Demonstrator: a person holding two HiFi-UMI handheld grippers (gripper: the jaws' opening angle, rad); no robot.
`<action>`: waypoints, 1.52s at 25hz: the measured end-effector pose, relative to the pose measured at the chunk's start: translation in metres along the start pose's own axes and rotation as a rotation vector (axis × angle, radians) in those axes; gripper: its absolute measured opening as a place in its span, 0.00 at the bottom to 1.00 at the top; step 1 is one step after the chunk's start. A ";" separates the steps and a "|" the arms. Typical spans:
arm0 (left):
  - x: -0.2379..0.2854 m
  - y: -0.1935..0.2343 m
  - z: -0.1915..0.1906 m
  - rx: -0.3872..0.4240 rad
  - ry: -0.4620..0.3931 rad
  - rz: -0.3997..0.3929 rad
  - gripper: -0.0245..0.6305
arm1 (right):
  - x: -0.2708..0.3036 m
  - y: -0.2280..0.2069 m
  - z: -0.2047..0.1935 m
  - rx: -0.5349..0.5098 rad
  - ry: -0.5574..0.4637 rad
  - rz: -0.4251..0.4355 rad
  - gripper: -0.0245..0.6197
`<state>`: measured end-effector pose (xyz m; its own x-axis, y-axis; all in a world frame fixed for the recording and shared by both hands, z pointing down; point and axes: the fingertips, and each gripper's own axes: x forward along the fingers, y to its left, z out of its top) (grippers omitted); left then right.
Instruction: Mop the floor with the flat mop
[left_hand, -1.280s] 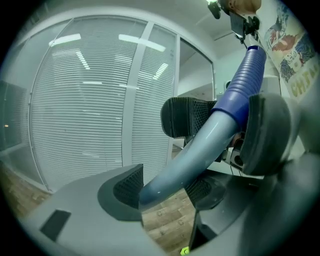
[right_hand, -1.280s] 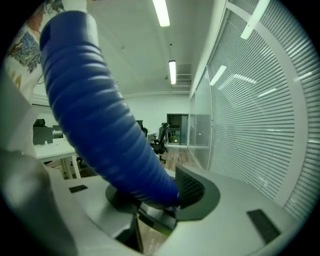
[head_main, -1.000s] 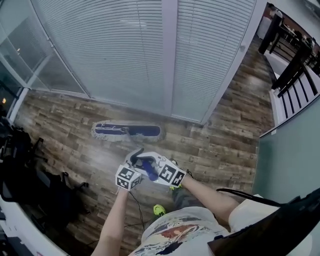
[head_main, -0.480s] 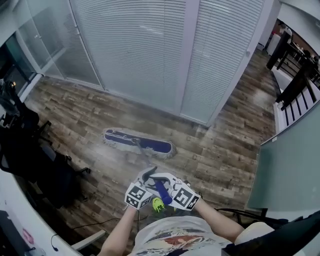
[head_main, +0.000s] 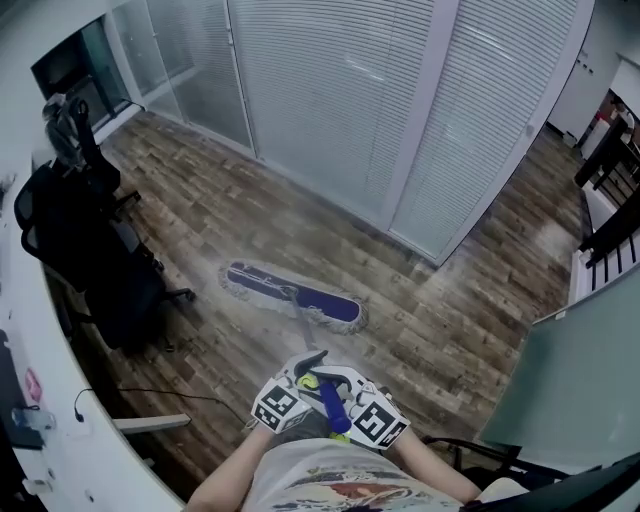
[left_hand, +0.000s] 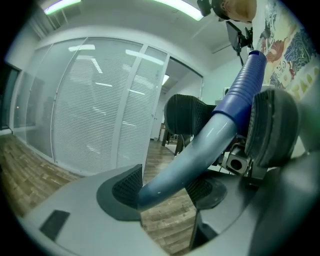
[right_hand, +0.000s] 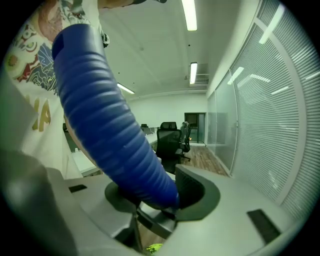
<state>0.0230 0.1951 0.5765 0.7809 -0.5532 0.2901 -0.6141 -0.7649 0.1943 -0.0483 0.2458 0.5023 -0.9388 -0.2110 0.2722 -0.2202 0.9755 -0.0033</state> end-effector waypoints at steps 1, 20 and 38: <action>-0.006 -0.013 -0.004 -0.003 -0.002 0.015 0.39 | -0.007 0.015 -0.001 -0.002 -0.008 0.007 0.27; -0.043 0.000 -0.015 0.031 -0.066 0.112 0.36 | 0.025 0.045 0.008 -0.100 -0.040 0.151 0.29; -0.015 0.278 0.030 0.039 -0.066 0.141 0.36 | 0.213 -0.158 0.038 -0.107 -0.066 0.131 0.29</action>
<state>-0.1558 -0.0194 0.5985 0.6941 -0.6755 0.2490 -0.7141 -0.6899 0.1189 -0.2235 0.0447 0.5240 -0.9737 -0.0822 0.2126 -0.0690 0.9952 0.0688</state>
